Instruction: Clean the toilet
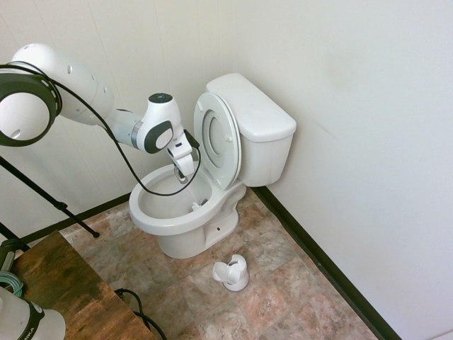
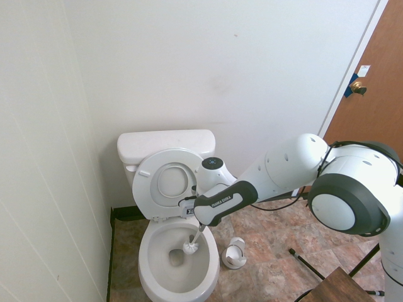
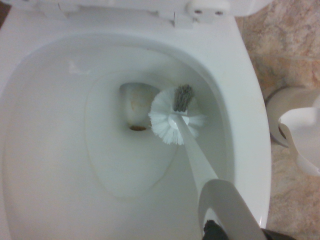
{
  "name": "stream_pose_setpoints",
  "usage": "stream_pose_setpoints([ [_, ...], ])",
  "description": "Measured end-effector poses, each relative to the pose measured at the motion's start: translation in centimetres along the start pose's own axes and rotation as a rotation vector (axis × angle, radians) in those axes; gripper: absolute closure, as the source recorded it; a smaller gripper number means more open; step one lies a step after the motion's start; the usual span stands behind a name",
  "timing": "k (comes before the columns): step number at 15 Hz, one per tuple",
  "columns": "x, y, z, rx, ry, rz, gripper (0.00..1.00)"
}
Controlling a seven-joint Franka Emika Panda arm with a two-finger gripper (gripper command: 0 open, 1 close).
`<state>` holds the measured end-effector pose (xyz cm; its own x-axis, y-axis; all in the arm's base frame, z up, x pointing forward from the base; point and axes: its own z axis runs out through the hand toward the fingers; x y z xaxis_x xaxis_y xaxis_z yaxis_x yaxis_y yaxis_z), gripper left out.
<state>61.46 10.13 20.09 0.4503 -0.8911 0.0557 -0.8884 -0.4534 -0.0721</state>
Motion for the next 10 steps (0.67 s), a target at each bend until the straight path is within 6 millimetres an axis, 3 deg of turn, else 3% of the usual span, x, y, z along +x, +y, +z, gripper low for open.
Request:
stream_pose_setpoints([
  [5, 0.9, -3.9, -0.4, 0.026, 0.006, 0.004, 1.0],
  [10, -0.7, -7.2, -0.5, 0.032, 0.003, -0.01, 1.0],
])
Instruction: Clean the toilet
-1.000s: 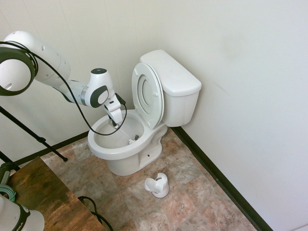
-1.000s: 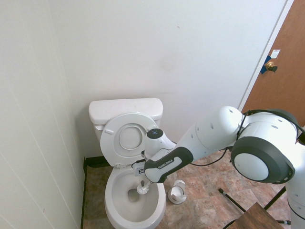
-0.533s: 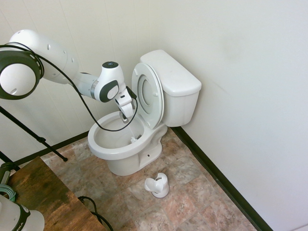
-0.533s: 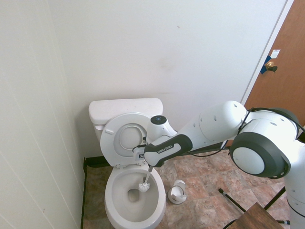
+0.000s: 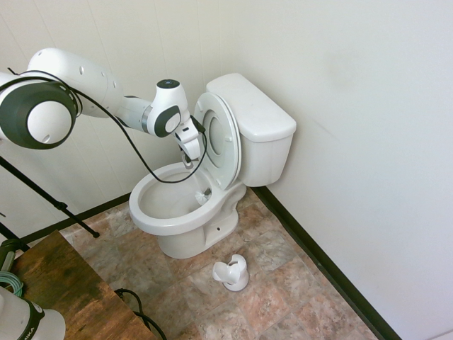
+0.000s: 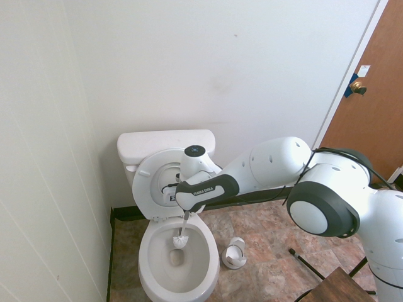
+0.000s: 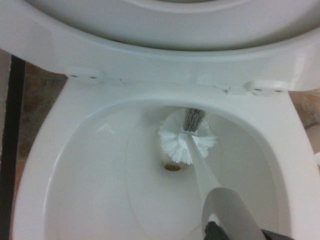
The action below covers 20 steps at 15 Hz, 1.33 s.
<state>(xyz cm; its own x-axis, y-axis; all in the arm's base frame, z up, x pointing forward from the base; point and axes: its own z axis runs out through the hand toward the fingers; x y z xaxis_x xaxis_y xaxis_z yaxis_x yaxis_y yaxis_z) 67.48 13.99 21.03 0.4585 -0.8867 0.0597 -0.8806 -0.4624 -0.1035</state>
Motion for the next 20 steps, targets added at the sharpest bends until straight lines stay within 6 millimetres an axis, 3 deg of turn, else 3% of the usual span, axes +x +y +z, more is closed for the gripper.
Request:
stream_pose_setpoints([
  [5, -2.9, -1.3, 0.0, 0.011, 0.0, -0.023, 1.0],
  [12, -4.7, -1.2, -0.4, -0.007, 0.044, -0.04, 1.0],
  [15, -5.7, 0.1, -3.5, 0.001, 0.06, -0.066, 1.0],
  [20, -5.4, 5.1, -12.2, 0.015, 0.079, -0.074, 1.0],
])
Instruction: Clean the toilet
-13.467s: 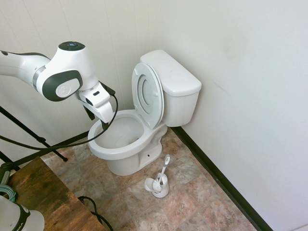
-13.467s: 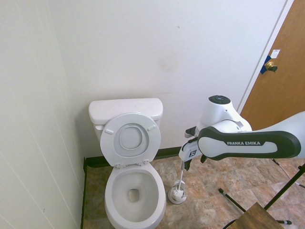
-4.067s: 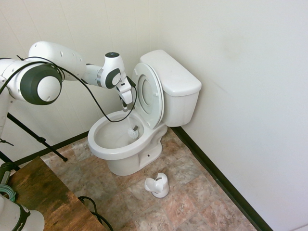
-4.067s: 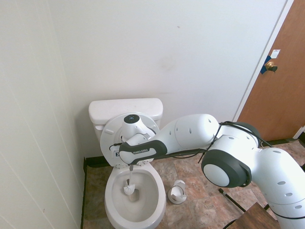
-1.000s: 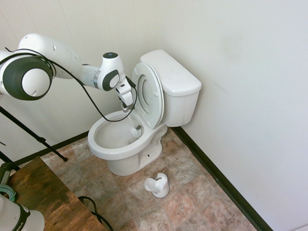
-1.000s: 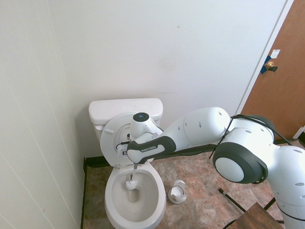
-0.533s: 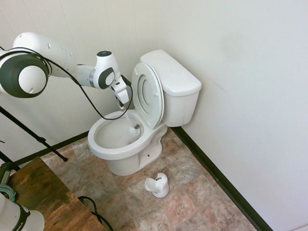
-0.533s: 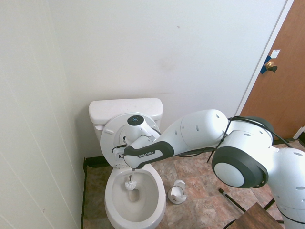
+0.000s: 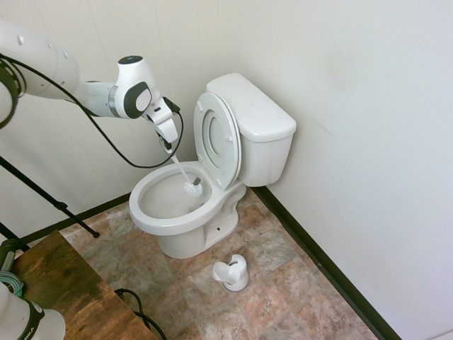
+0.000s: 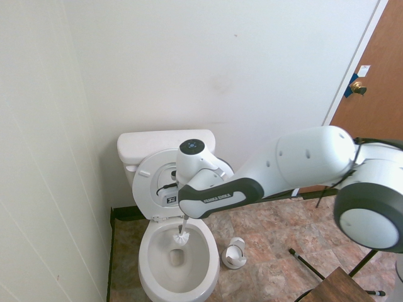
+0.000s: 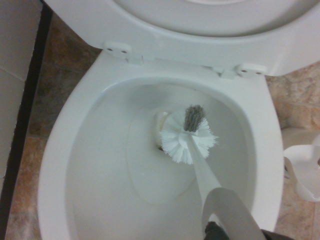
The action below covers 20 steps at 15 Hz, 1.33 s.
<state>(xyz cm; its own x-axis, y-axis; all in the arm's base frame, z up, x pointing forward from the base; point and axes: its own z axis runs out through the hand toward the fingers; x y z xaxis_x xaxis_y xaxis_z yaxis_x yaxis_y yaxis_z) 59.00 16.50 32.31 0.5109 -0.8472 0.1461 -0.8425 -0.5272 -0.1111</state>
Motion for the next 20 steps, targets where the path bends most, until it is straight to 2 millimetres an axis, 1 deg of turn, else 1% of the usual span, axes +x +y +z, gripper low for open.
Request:
stream_pose_setpoints([
  [2, 1.5, 2.5, -4.0, 0.019, 0.008, 0.022, 1.0],
  [3, 2.7, 3.8, -6.1, 0.031, 0.012, 0.037, 1.0],
  [4, 4.2, 5.1, -8.1, 0.043, 0.02, 0.055, 1.0],
  [5, 6.0, 6.2, -9.5, 0.05, 0.025, 0.079, 1.0],
  [6, 7.9, 7.2, -10.3, 0.054, 0.029, 0.107, 1.0],
  [7, 9.9, 8.2, -10.2, 0.05, 0.032, 0.135, 1.0],
  [8, 11.7, 9.0, -9.6, 0.039, 0.034, 0.161, 1.0],
  [10, 14.6, 10.0, -7.7, 0.008, 0.034, 0.211, 1.0],
  [11, 15.9, 10.2, -6.6, -0.006, 0.034, 0.23, 1.0],
  [14, 18.6, 10.7, -4.0, -0.041, 0.037, 0.271, 1.0],
  [17, 20.9, 11.6, -1.8, -0.071, 0.041, 0.308, 1.0],
  [20, 22.0, 12.6, 0.4, -0.094, 0.041, 0.33, 1.0],
])
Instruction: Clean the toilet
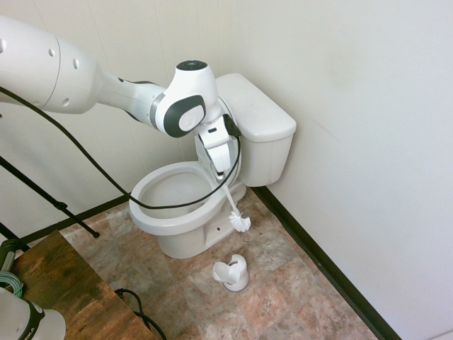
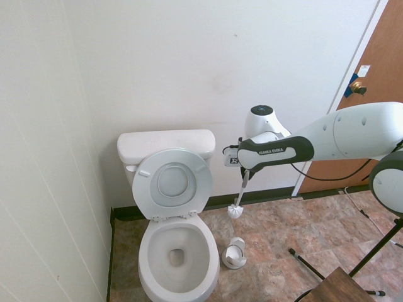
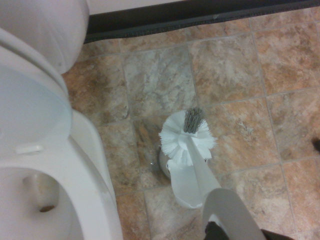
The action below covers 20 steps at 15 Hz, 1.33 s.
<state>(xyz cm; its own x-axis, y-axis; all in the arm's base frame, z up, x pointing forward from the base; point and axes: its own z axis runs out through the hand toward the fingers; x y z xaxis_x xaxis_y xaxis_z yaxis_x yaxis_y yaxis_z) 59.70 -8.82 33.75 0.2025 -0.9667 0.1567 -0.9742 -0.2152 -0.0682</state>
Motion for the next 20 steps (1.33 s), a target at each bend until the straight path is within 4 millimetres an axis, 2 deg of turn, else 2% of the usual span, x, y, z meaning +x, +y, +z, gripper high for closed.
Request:
stream_pose_setpoints([
  [4, 0.7, 1.2, 4.0, -0.03, -0.003, 0.017, 1.0],
  [11, -0.6, 3.1, 12.3, -0.109, -0.054, 0.025, 1.0],
  [15, -0.7, 2.1, 16.1, -0.125, -0.098, 0.025, 1.0],
  [20, 0.7, 1.2, 19.8, -0.148, -0.124, 0.034, 1.0],
])
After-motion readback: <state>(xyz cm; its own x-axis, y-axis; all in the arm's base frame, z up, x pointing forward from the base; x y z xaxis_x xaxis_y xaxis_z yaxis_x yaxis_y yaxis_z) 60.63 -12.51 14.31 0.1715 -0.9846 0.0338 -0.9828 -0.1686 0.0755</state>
